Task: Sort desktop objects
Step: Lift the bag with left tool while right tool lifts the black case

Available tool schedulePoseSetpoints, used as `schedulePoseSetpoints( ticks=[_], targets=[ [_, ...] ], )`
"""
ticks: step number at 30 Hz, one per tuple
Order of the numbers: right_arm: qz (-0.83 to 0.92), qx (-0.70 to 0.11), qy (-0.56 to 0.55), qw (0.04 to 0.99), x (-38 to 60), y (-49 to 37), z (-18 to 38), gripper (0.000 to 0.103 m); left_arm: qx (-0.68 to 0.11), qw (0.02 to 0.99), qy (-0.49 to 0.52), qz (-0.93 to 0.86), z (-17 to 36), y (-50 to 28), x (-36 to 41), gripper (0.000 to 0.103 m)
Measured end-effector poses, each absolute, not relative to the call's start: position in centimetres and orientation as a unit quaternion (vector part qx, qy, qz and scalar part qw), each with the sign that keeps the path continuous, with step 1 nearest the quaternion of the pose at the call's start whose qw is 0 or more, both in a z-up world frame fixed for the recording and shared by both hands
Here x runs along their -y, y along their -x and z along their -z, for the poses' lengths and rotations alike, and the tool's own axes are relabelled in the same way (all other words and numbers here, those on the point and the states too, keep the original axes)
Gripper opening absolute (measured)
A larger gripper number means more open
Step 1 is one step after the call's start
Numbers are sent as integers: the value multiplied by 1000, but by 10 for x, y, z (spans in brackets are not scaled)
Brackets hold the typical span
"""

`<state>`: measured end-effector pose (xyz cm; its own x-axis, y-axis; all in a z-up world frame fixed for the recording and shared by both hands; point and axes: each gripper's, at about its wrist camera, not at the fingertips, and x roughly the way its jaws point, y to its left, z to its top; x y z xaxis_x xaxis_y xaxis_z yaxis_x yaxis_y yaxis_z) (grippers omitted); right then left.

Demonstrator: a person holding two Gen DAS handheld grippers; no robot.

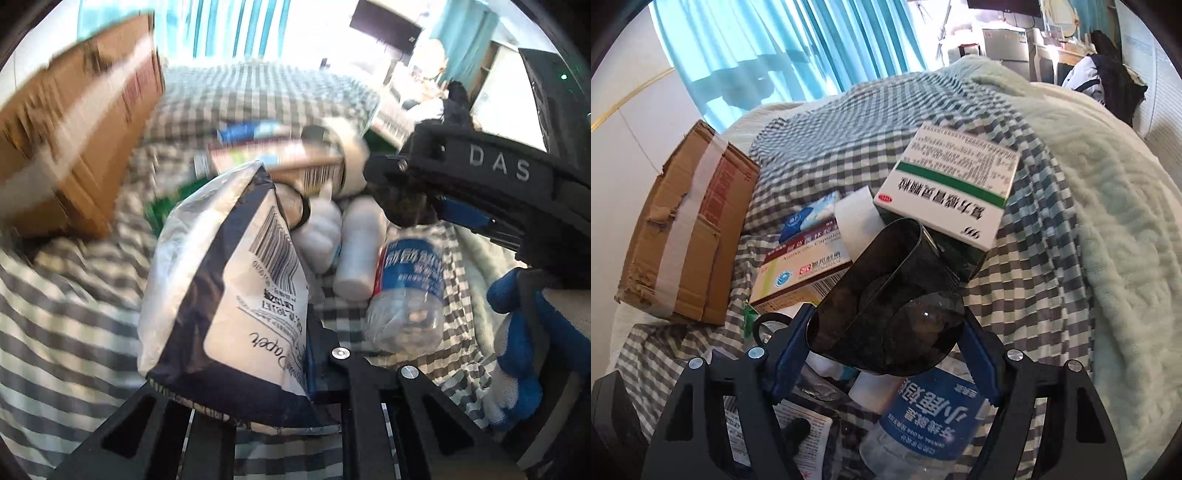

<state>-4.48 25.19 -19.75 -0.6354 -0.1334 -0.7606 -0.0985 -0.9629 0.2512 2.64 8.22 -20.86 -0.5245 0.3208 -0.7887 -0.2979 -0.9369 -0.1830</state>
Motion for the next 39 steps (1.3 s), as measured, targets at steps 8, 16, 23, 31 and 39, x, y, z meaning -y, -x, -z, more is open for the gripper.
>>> schedulePoseSetpoints(
  ticks=[8,16,23,31,39],
  targets=[
    [932,106,-346,-5,-251,13,144,74,-13,181,375,-909,161,-18,-72,13],
    [958,88,-273,-7,-237,-15,100,74,-39,177,291,-939,107,-24,-52,13],
    [972,60,-225,-32,-211,-35,71,75,-52,182,250,-950,72,-18,-28,13],
    [981,33,-186,-31,-183,-58,40,75,-62,188,207,-958,31,-15,-3,13],
    [985,24,-168,-23,-158,-62,15,75,-46,175,183,-966,1,-4,32,13]
  ],
)
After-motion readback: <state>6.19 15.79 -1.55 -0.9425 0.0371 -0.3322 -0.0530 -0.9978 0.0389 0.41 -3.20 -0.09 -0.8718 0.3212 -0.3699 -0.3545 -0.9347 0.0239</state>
